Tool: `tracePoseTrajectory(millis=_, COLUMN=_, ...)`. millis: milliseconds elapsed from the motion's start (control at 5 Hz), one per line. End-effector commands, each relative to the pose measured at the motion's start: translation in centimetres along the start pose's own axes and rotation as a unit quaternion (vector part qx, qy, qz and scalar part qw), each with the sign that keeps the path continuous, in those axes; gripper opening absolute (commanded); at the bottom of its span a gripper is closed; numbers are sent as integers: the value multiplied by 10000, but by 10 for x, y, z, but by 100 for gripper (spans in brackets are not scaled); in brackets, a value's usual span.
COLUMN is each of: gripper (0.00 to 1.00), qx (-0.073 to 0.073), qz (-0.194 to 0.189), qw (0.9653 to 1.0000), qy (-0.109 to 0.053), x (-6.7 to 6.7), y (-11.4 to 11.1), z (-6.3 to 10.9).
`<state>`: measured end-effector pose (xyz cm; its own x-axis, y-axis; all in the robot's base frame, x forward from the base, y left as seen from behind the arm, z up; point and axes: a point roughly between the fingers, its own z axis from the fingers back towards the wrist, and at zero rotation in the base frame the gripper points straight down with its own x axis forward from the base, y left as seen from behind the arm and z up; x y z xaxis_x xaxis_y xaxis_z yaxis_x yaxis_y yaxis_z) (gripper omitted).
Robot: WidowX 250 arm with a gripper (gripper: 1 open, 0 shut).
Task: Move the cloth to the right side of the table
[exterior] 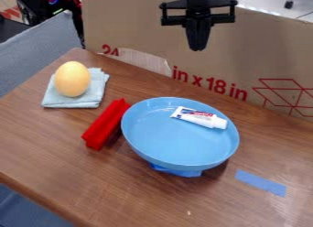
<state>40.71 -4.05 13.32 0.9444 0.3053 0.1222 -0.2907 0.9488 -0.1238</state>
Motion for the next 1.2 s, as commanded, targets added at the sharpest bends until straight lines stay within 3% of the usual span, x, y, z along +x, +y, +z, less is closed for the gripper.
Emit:
tracePoseTrajectory(millis=0, gripper=0, qx=-180, qz=-462, qw=9983, qy=-294, x=-13, y=-23, z=27)
tracePoseTrajectory(millis=200, gripper=0, qx=-252, qz=-1007, qw=9943, qy=-241, x=-14, y=-27, z=17)
tracePoseTrajectory(millis=400, gripper=0, qx=-362, qz=-1157, qw=9925, qy=-160, x=-15, y=-25, z=15)
tracePoseTrajectory(millis=600, gripper=100, qx=-502, qz=-1480, qw=9876, qy=-120, x=-30, y=-29, z=13)
tracePoseTrajectory(millis=800, gripper=100, qx=-667, qz=-1463, qw=9865, qy=-320, x=-41, y=-17, z=26)
tracePoseTrajectory(millis=1000, gripper=100, qx=-552, qz=-1531, qw=9862, qy=-317, x=-72, y=-2, z=18)
